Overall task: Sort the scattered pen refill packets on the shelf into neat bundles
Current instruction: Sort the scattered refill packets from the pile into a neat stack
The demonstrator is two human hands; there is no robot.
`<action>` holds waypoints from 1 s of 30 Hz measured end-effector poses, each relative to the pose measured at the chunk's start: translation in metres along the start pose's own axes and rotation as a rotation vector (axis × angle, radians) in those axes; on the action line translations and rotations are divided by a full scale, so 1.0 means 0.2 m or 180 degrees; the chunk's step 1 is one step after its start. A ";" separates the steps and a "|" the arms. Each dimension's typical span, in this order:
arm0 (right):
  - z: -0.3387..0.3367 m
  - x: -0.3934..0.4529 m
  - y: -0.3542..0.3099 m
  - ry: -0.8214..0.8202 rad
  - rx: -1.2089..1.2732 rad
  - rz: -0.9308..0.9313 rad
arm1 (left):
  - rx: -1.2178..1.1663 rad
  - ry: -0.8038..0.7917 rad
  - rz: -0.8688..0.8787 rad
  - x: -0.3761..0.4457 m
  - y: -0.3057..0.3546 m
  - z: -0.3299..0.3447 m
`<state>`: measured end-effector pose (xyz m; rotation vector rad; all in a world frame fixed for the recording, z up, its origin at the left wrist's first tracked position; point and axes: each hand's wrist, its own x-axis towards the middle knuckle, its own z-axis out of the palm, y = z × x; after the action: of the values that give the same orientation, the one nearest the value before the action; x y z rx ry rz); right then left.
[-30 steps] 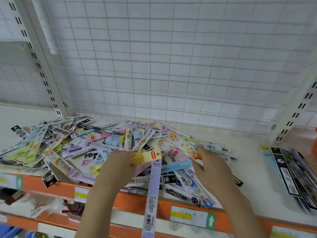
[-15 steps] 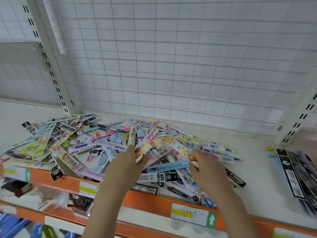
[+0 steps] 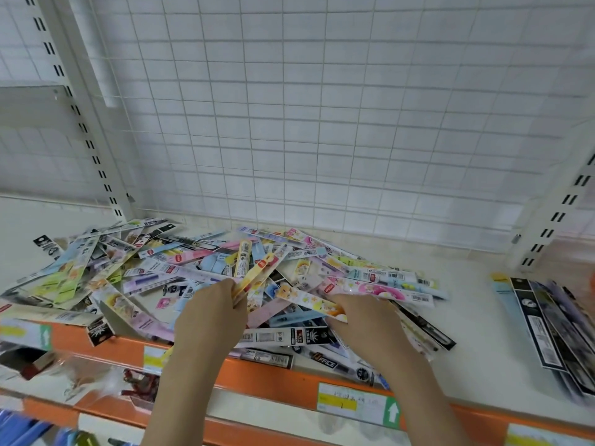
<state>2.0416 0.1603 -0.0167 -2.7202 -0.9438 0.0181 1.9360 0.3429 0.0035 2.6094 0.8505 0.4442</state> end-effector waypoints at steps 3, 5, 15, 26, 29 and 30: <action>-0.03 0.00 0.01 0.0165 -0.0107 0.0022 | -0.0015 -0.0064 0.0003 0.00 0.00 0.01; -0.07 -0.01 0.03 0.0354 -0.0034 0.0115 | -0.0059 -0.0079 -0.0004 0.00 0.00 0.02; -0.20 -0.13 0.21 0.0969 0.0546 0.0667 | -0.0065 -0.0244 0.0246 0.05 0.12 0.10; -0.19 -0.19 0.27 0.1002 0.0644 0.0854 | 0.0285 -0.0860 0.0284 0.10 0.23 0.15; -0.19 -0.19 0.25 0.0899 0.0885 0.0929 | 0.0419 -0.0837 0.0384 0.11 0.24 0.16; -0.19 -0.19 0.25 0.0894 0.0951 0.0930 | 0.0390 -0.0792 0.0389 0.11 0.24 0.15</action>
<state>2.0458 0.0905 0.0043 -2.4720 -0.4232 -0.1510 1.9895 0.3124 0.0008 2.7636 0.6570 0.0963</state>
